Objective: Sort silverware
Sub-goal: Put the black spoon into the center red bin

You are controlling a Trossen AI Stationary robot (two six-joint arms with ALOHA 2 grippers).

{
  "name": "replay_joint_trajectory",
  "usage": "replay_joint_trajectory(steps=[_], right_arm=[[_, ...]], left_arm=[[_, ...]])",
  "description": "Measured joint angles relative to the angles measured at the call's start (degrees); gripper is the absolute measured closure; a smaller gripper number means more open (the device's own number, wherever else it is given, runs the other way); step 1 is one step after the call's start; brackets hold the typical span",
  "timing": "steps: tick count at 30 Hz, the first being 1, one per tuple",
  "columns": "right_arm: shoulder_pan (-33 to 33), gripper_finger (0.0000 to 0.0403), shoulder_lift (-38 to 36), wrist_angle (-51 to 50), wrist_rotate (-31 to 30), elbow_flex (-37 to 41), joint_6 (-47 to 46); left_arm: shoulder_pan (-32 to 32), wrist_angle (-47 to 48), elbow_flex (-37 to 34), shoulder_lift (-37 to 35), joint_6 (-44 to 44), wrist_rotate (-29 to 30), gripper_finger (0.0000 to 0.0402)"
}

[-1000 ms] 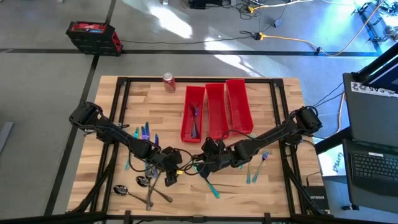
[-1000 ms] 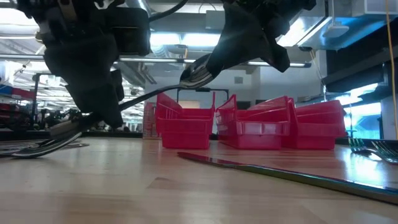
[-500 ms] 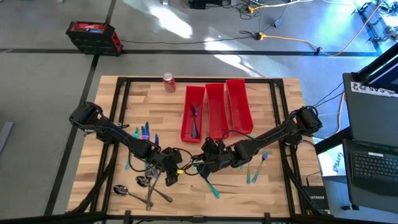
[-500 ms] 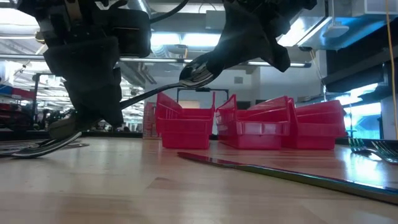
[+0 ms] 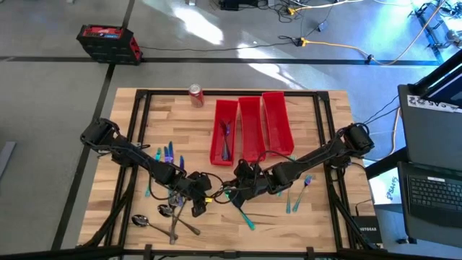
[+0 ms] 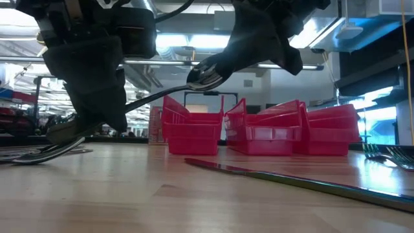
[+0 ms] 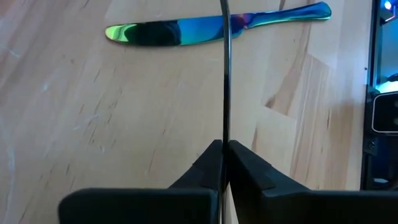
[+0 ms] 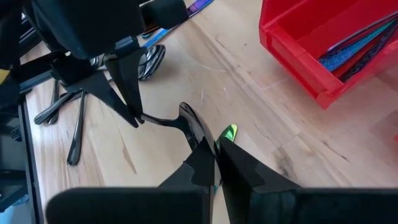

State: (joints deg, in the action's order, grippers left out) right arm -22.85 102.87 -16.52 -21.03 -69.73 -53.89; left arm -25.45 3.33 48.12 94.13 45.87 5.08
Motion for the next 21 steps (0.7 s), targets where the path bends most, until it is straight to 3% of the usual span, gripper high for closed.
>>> replay_joint_trajectory(steps=[7, 16, 21], right_arm=[[0.04, 0.0390, 0.00, -0.68, 2.35, 0.00, 0.18], [0.45, 0.0295, -0.03, -0.83, 4.54, 0.00, 0.18], [0.48, 0.0267, -3.01, -0.91, 4.14, 0.07, 0.46]], left_arm=[[0.00, -0.06, 0.00, 0.00, -0.27, -0.04, 0.0401], [0.11, -2.44, 0.13, 0.00, -1.27, -0.83, 0.0401], [0.07, -2.99, 0.13, 0.00, -1.05, -1.07, 0.0401]])
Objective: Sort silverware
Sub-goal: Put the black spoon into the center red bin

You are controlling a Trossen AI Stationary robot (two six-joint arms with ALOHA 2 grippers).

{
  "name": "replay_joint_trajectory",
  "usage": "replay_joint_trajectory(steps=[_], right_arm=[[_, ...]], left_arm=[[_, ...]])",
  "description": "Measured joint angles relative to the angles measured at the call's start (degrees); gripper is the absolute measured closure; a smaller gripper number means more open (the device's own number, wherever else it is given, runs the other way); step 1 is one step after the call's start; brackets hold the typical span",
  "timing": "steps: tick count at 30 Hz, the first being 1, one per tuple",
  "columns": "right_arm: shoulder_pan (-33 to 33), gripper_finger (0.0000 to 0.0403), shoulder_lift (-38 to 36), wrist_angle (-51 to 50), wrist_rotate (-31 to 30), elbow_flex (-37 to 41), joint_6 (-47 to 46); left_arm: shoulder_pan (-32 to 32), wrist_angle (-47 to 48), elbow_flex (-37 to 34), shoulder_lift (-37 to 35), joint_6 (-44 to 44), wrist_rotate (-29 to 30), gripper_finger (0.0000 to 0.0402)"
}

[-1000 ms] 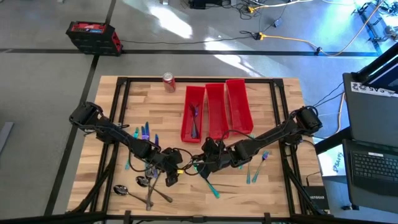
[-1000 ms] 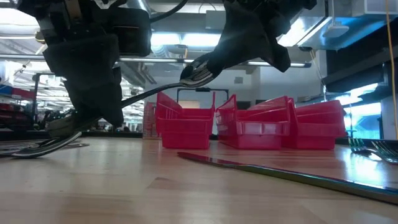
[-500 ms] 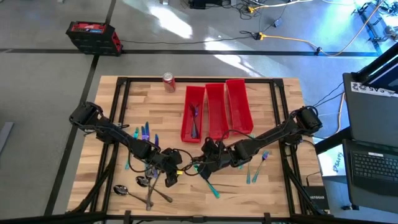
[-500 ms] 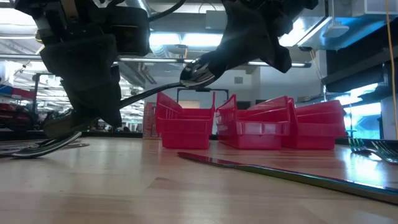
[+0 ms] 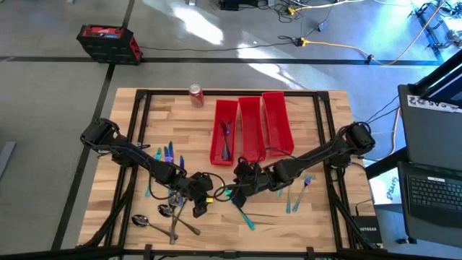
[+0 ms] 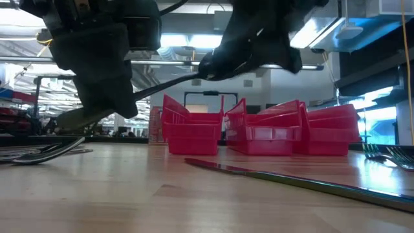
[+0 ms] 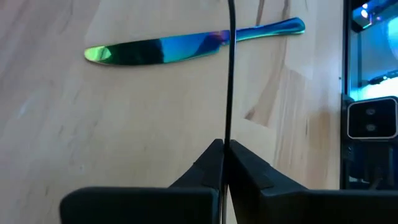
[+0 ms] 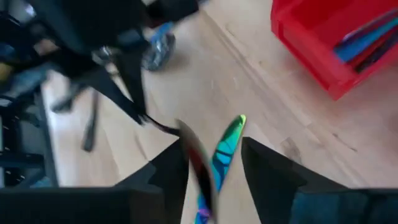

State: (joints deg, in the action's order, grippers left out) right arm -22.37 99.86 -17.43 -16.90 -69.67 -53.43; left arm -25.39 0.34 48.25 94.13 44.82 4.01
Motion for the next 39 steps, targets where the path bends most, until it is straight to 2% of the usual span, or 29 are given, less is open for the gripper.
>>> replay_joint_trajectory(steps=[3, 10, 16, 20, 24, 26, 32, 35, 39], right_arm=[[-0.07, 0.0263, -3.60, -1.16, -0.86, -0.02, 0.29], [-1.05, 0.0262, -11.22, -6.81, -9.83, -0.07, 1.90], [-3.24, 0.0262, -16.71, -10.74, -17.56, -0.07, 4.27], [-6.87, 0.0262, -20.76, -10.73, -26.07, -0.07, 7.98], [-11.22, 0.0262, -24.22, -11.36, -36.34, -0.07, 12.55], [-13.11, 0.0262, -25.57, -11.57, -39.58, -0.07, 14.42], [-17.46, 0.0262, -28.00, -12.43, -43.04, -0.07, 16.40], [-19.49, 0.0262, -29.20, -13.18, -43.26, -0.07, 16.71], [-23.08, 0.0262, -30.60, -14.76, -46.62, -0.07, 18.93]], left_arm=[[0.00, -0.01, 0.00, 0.00, 0.26, 0.00, 0.0401], [1.41, -1.67, -0.02, 0.00, 2.05, 0.02, 0.0401], [4.49, -15.24, -0.02, 0.00, 6.77, 0.51, 0.0401], [6.36, -23.22, -0.02, 0.00, 9.66, 2.91, 0.0401], [8.65, -27.16, -0.02, 0.00, 15.02, 5.87, 0.0401], [10.13, -30.43, -0.04, 0.00, 17.01, 6.32, 0.0401], [14.44, -41.69, 1.73, 0.00, 18.38, 6.24, 0.0401], [17.22, -40.78, 3.86, 0.00, 18.79, 6.23, 0.0401], [20.46, -36.16, 5.97, 0.19, 20.71, 5.11, 0.0401]])
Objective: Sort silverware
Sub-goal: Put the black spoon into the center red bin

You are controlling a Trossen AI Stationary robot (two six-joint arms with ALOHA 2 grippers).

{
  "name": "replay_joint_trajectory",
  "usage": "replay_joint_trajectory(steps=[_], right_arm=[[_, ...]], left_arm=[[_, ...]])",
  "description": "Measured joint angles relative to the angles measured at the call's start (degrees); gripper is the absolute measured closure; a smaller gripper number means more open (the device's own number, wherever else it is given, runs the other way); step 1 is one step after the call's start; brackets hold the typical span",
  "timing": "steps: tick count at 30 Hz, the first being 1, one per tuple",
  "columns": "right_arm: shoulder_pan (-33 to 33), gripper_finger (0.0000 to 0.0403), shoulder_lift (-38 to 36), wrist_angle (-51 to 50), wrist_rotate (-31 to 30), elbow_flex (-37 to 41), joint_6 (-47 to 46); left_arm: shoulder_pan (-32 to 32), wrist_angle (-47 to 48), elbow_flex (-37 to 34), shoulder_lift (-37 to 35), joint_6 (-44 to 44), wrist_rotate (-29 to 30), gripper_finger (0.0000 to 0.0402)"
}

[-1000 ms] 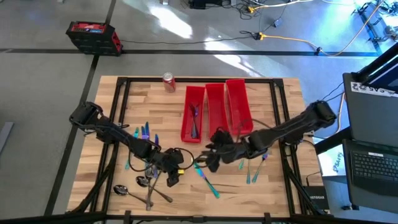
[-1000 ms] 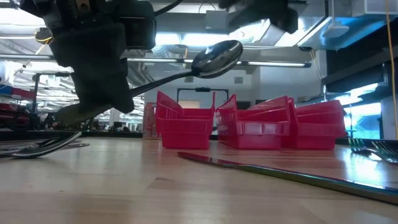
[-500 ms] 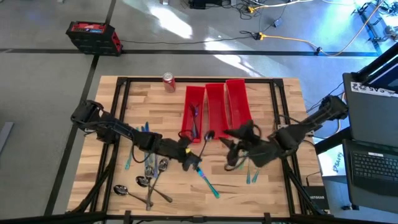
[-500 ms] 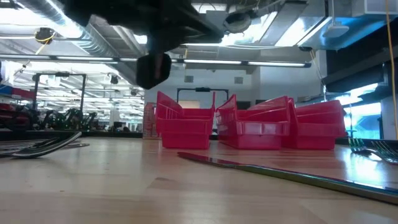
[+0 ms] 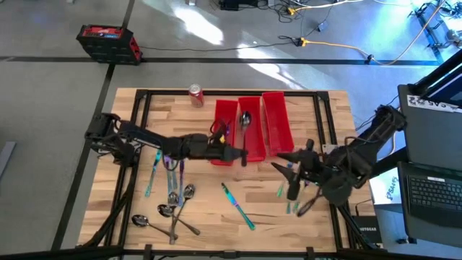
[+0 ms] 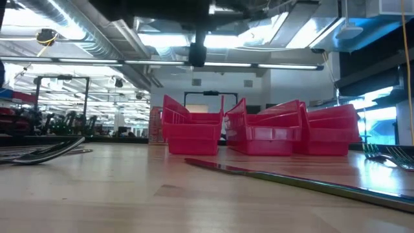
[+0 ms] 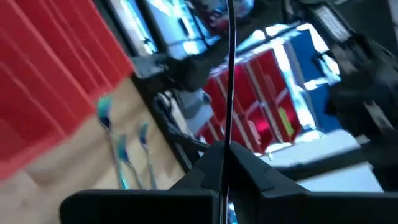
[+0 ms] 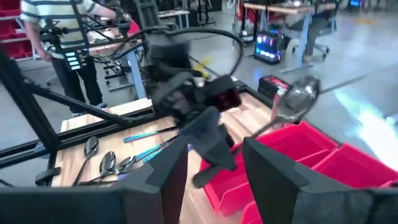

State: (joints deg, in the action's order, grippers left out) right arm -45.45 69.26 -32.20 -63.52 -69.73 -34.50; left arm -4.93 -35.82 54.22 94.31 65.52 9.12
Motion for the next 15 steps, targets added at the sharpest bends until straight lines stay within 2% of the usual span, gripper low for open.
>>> replay_joint_trajectory(steps=[4, 10, 15], right_arm=[[-3.29, 0.0262, -1.66, -1.06, -2.96, 0.00, 3.15], [-5.74, 0.0262, -3.66, -3.68, -3.11, 0.00, 3.50], [-7.30, 0.0262, -5.13, -8.04, -3.06, 0.00, 0.16]], left_arm=[[2.15, 1.30, 3.37, 3.12, 1.95, -2.50, 0.0401], [3.92, 4.83, 13.13, 10.67, 2.77, -4.45, 0.0402], [6.77, 23.58, 19.56, 12.34, -0.07, -3.65, 0.0402]])
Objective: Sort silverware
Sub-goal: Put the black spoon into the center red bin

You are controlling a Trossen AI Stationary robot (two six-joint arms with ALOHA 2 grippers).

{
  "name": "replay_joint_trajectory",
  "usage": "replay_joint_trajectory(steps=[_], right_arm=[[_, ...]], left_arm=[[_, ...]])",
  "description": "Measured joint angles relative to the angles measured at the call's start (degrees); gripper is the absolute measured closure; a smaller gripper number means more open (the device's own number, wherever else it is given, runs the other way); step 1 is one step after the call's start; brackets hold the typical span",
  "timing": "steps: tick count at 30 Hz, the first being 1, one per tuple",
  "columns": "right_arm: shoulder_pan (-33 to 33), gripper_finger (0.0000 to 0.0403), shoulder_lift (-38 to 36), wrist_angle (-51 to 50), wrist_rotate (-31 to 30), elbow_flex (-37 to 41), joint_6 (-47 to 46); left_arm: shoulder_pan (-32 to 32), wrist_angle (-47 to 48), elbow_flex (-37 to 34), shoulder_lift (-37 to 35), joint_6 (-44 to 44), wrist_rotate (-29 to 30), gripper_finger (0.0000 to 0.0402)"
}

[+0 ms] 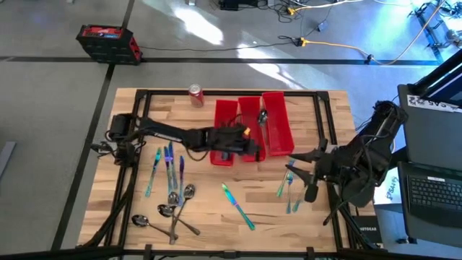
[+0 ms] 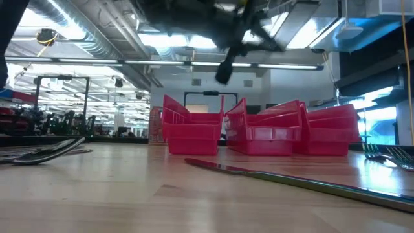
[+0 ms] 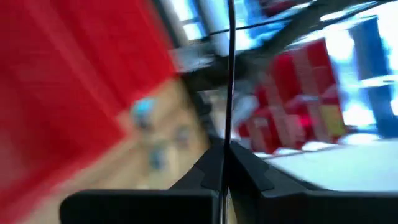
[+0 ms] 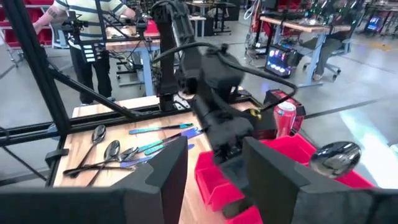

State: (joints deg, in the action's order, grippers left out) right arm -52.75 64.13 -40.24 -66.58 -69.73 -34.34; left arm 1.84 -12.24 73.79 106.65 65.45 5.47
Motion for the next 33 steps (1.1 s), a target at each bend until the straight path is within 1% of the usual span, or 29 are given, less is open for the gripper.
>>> replay_joint_trajectory(steps=[3, 5, 7, 9, 11, 13, 17, 19, 21, 24, 26, 33], right_arm=[[-1.44, 0.0262, -0.74, -2.84, -0.24, 0.00, -2.24], [-2.17, 0.0262, -1.32, -3.83, -0.27, 0.00, -2.91], [-2.45, 0.0262, -2.10, -3.85, -0.32, 0.00, -2.89], [-2.45, 0.0262, -2.82, -3.85, -0.01, 0.00, -2.89], [-2.45, 0.0262, -3.44, -4.40, 0.68, 0.00, -2.90], [-2.44, 0.0262, -3.85, -5.52, 1.11, 0.00, -2.90], [-2.41, 0.0262, -4.41, -7.39, 3.28, 0.00, -2.91], [-2.41, 0.0262, -4.58, -7.51, 3.17, 0.00, -2.89], [-2.41, 0.0262, -4.71, -7.66, 2.93, 0.00, -2.73], [-2.39, 0.0262, -5.13, -7.97, 2.90, 0.00, -1.38], [-2.36, 0.0262, -5.17, -7.97, 2.70, 0.00, -0.87], [-2.39, 0.0262, -5.61, -8.07, 3.30, 0.00, 0.15]], left_arm=[[2.40, 10.70, 2.40, -0.02, -1.03, 2.69, 0.0401], [3.78, 15.64, 3.94, -0.02, 0.73, 4.16, 0.0401], [4.77, 16.80, 5.55, -0.02, 3.07, 4.81, 0.0401], [5.43, 16.91, 7.71, -0.02, 3.27, 5.07, 0.0401], [5.91, 19.42, 10.88, -0.02, 2.71, 5.29, 0.0401], [6.29, 25.75, 14.95, -0.02, 2.12, 5.87, 0.0401], [7.39, 42.24, 23.05, 0.00, 1.06, 8.43, 0.0401], [7.85, 47.21, 26.50, 0.03, 0.09, 10.33, 0.0401], [8.48, 50.28, 29.09, -0.02, 0.42, 10.91, 0.0401], [9.08, 55.81, 33.56, 1.64, 0.54, 10.61, 0.0401], [9.06, 59.22, 37.53, 4.06, 0.21, 10.45, 0.0401], [7.55, 67.99, 54.88, 15.57, -2.89, 8.29, 0.0401]])
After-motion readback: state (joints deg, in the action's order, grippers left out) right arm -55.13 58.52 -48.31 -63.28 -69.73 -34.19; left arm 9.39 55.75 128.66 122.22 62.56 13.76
